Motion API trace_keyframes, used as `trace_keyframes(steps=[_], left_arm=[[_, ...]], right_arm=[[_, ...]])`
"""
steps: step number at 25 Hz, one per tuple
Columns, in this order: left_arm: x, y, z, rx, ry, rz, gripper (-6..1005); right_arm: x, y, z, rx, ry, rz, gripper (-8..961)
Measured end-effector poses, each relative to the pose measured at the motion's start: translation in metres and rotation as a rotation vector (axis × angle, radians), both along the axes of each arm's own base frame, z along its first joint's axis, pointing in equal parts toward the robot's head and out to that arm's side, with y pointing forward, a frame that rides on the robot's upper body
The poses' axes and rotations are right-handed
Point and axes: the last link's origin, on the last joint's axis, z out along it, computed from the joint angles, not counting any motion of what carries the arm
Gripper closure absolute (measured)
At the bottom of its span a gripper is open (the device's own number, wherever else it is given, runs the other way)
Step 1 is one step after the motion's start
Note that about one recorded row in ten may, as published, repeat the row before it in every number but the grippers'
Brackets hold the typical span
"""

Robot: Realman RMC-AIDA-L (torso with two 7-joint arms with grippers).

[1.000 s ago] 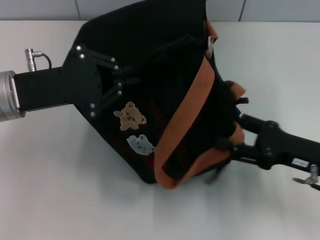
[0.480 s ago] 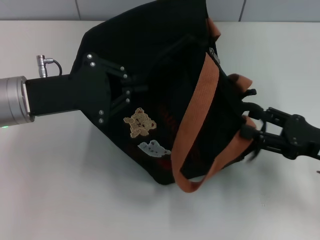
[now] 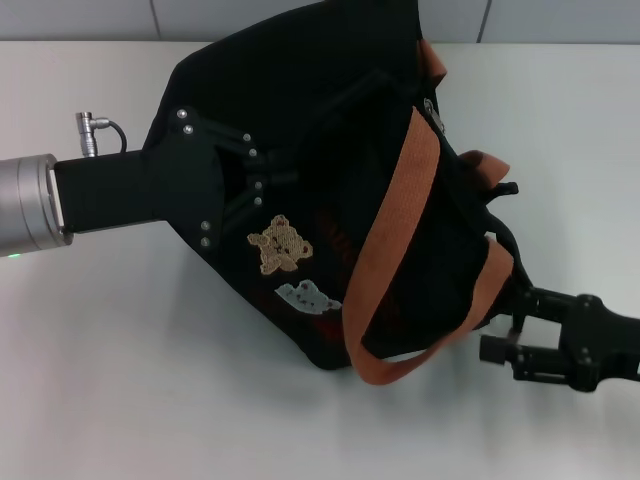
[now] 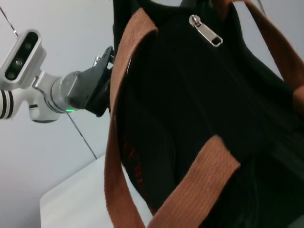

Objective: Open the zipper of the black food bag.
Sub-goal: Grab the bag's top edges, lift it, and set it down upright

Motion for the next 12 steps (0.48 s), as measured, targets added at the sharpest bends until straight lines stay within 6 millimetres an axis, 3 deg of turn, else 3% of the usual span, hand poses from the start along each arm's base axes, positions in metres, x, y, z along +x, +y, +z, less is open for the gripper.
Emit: trace_keyframes(steps=[7, 12], left_arm=[[0.001, 0.0, -0.001, 0.004, 0.007, -0.013, 926], [0.002, 0.0, -0.003, -0.003, 0.012, -0.022, 926]], right_arm=[[0.004, -0.011, 0.017, 0.038, 0.051, 0.005, 203], [0.002, -0.012, 0.045, 0.134, 0.162, 0.0, 204]])
